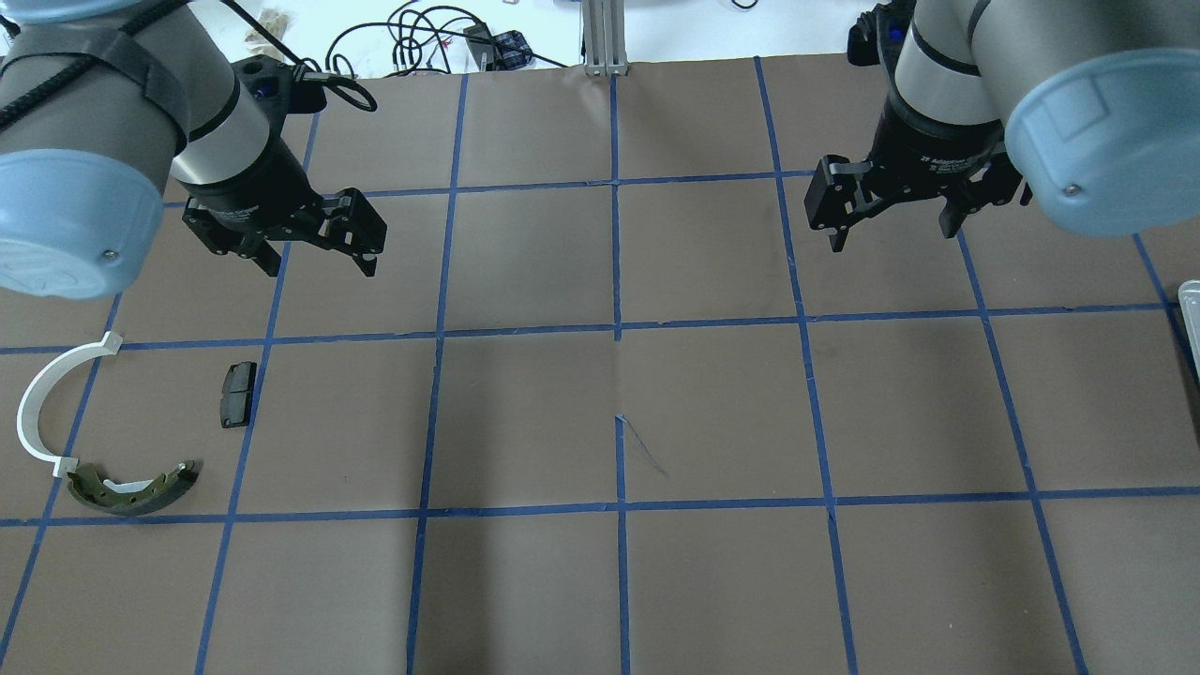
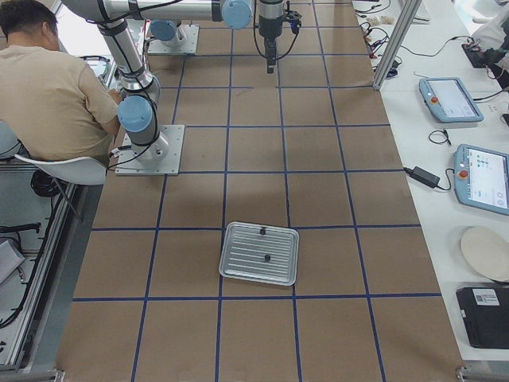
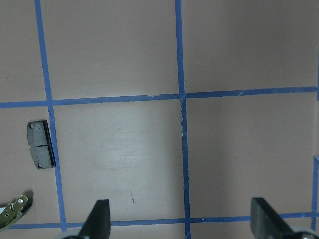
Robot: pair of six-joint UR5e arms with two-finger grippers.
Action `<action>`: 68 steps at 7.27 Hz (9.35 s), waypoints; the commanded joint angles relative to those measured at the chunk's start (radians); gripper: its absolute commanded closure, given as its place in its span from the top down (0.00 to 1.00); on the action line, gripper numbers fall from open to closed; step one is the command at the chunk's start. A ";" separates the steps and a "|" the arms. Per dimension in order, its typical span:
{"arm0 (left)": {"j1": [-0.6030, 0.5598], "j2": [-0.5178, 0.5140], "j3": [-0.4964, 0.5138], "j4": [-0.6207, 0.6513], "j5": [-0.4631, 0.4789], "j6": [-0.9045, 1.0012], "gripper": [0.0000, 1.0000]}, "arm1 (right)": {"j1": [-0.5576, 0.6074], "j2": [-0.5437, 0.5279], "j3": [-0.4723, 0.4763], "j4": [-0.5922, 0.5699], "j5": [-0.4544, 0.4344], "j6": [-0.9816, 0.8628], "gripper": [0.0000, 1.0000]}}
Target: Place bearing gear from tray to pile
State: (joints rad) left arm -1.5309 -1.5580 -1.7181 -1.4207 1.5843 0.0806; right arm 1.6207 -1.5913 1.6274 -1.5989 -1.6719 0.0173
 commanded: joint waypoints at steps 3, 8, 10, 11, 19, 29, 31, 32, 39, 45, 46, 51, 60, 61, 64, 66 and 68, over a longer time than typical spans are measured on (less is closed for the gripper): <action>0.001 -0.010 -0.002 0.000 0.000 0.001 1.00 | -0.022 0.005 0.026 0.087 -0.001 -0.023 1.00; 0.001 -0.011 -0.003 0.000 0.000 0.004 1.00 | -0.619 0.213 0.038 -0.221 0.001 -0.847 1.00; 0.003 -0.010 -0.005 0.000 -0.003 0.004 1.00 | -0.813 0.366 0.029 -0.422 0.000 -1.063 1.00; 0.003 -0.010 -0.006 0.002 -0.001 0.004 1.00 | -0.882 0.457 0.025 -0.547 0.012 -1.194 0.99; 0.003 -0.011 -0.008 0.000 0.002 0.027 1.00 | -0.984 0.603 0.020 -0.635 -0.003 -1.324 0.54; 0.009 -0.004 -0.023 0.019 -0.001 0.028 1.00 | -0.441 0.322 0.156 -0.366 -0.035 -0.603 0.00; 0.009 -0.004 -0.023 0.019 -0.001 0.027 1.00 | -0.156 0.246 0.212 -0.319 -0.031 -0.292 0.00; 0.009 -0.005 -0.023 0.019 -0.001 0.028 1.00 | -0.027 0.248 0.209 -0.305 0.025 -0.099 0.00; 0.008 0.012 -0.017 0.016 -0.001 0.024 1.00 | 0.357 0.387 0.212 -0.546 0.182 0.641 0.60; -0.047 -0.046 -0.043 0.019 -0.014 -0.033 1.00 | -0.070 0.303 -0.018 -0.205 0.081 -0.180 1.00; -0.099 -0.069 -0.069 0.072 -0.012 -0.036 1.00 | -0.176 0.301 -0.015 -0.203 0.039 -0.427 1.00; -0.358 -0.192 -0.204 0.327 -0.014 -0.188 1.00 | -0.711 0.324 0.003 -0.288 -0.056 -1.343 1.00; -0.465 -0.442 -0.190 0.640 -0.033 -0.222 0.94 | -0.944 0.484 0.195 -0.688 0.081 -2.094 0.96; -0.465 -0.450 -0.190 0.640 -0.033 -0.223 0.94 | -0.944 0.482 0.196 -0.688 0.087 -2.093 0.94; -0.472 -0.462 -0.192 0.640 -0.037 -0.222 0.89 | -0.946 0.485 0.198 -0.694 0.089 -2.105 0.80; -0.473 -0.462 -0.190 0.638 -0.037 -0.220 0.17 | -0.944 0.485 0.198 -0.696 0.077 -2.093 0.59; -0.473 -0.461 -0.180 0.632 -0.035 -0.220 0.00 | -0.946 0.481 0.218 -0.699 0.075 -2.093 0.48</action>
State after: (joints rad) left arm -2.0033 -2.0200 -1.9052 -0.7835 1.5487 -0.1387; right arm 0.6754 -1.1064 1.8335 -2.2962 -1.5954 -2.0763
